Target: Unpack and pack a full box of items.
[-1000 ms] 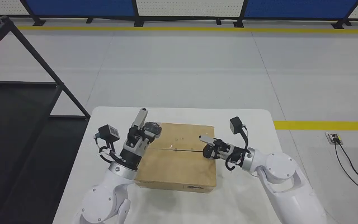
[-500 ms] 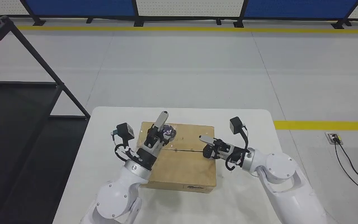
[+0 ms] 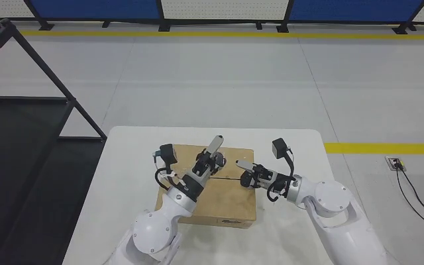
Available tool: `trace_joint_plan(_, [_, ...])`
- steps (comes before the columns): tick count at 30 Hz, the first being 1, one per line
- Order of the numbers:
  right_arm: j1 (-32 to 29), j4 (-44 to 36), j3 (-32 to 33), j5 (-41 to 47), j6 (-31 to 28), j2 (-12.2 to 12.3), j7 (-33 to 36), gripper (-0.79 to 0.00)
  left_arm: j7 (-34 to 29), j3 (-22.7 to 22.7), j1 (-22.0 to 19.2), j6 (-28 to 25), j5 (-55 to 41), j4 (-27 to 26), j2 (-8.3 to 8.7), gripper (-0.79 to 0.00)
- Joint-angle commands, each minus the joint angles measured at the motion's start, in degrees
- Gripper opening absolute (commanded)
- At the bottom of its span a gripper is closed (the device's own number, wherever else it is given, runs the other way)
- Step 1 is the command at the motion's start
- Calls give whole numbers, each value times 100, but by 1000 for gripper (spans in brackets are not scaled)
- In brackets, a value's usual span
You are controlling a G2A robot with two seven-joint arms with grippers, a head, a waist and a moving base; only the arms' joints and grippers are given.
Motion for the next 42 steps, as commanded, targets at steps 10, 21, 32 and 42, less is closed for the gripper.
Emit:
trace_joint_plan(10, [0, 0, 0, 0, 0, 0, 0, 0, -232, -6, 233, 109, 220, -316, -2, 0])
trace_joint_plan(21, [0, 0, 0, 0, 0, 0, 0, 0, -308, 23, 304, 132, 335, -455, -23, 0])
trace_joint_plan(32, [0, 0, 0, 0, 0, 0, 0, 0, -292, 209, 323, 69, 474, -664, -77, 0])
trace_joint_plan(42, [0, 0, 0, 0, 0, 0, 0, 0, -297, 415, 320, 4, 579, -751, -136, 0])
